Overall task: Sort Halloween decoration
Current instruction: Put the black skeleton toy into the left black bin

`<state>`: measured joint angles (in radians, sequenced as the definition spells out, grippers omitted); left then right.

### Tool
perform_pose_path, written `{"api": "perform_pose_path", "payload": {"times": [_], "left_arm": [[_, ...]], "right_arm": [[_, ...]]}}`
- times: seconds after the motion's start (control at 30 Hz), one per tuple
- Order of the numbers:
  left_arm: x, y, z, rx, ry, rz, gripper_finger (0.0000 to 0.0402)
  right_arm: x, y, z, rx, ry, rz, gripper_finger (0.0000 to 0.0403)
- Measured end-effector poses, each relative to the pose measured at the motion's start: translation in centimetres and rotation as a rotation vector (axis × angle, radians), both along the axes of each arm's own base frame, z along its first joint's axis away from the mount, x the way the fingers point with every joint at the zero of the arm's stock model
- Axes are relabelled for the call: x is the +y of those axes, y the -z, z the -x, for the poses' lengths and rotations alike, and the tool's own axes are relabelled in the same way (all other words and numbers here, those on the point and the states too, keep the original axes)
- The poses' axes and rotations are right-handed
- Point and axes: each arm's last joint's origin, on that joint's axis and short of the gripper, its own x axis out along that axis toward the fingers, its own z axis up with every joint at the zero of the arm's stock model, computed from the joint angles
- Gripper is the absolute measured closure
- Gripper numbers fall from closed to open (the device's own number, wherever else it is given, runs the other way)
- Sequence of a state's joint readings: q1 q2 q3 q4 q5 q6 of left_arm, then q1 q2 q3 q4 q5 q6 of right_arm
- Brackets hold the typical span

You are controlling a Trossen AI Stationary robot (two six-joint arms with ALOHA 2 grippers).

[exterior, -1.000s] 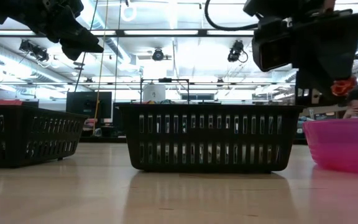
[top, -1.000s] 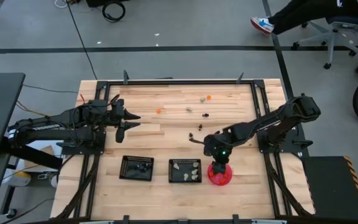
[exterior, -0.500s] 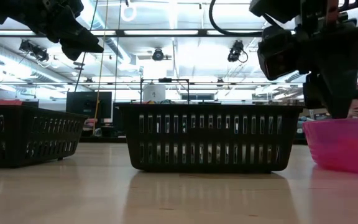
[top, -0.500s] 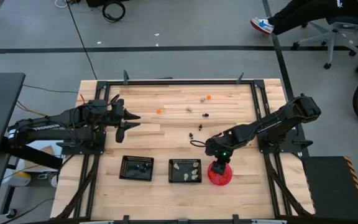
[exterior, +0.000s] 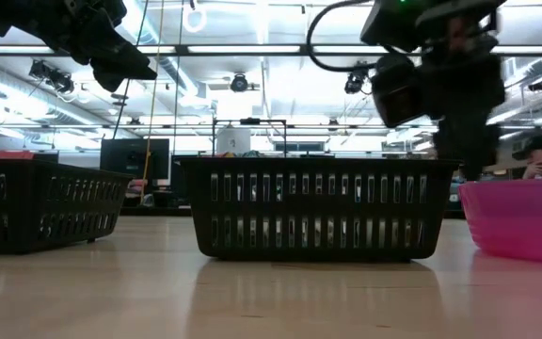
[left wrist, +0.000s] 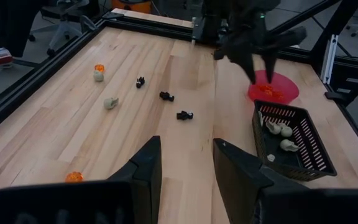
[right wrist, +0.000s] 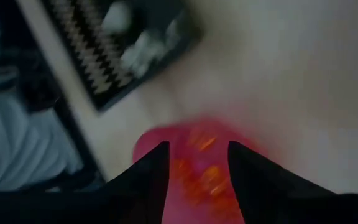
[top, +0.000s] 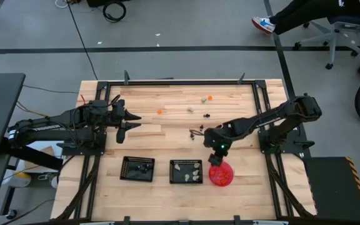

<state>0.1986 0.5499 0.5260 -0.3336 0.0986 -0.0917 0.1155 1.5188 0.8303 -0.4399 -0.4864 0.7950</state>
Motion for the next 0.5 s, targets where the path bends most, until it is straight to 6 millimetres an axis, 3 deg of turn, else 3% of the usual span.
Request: {"api": "perform_pose_path", "payload": {"times": [0.5], "left_arm": [[0.0, 0.0, 0.0, 0.0, 0.0, 0.0, 0.0285]], "right_arm": [[-5.6, -0.1, -1.1, -0.148, 0.188, 0.56, 0.0236]]}}
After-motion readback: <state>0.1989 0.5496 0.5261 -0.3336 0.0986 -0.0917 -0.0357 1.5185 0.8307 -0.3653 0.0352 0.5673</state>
